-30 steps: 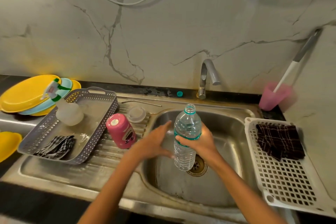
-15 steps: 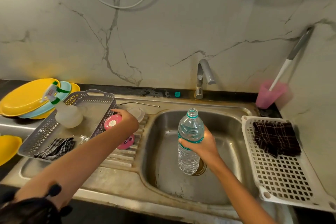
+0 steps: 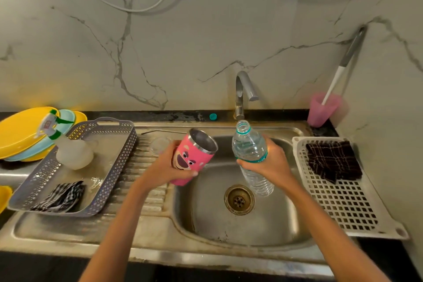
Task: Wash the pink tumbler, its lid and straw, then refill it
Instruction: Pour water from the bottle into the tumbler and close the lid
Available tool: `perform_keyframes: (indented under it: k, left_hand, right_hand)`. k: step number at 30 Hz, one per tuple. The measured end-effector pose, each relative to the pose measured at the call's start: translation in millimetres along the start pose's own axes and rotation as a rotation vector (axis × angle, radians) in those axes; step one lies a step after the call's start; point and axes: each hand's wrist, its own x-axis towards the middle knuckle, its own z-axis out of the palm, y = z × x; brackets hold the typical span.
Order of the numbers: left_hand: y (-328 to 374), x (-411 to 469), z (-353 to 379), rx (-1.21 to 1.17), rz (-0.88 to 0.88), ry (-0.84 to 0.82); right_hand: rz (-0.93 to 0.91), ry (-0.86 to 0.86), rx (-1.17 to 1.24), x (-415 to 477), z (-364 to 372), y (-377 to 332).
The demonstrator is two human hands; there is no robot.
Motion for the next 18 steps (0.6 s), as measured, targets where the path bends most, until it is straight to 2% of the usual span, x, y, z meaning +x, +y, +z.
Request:
perform_keyframes:
  k: [5, 18]
  left_hand:
    - [-1.2, 1.9, 42.8, -0.195, 0.077, 0.046]
    - [-4.1, 1.9, 62.9, -0.213, 0.08, 0.036]
  right_hand:
    - [-0.096, -0.036, -0.138, 9.8, -18.7, -12.7]
    - [-0.344, 0.003, -0.704, 33.3, -32.7, -21.8]
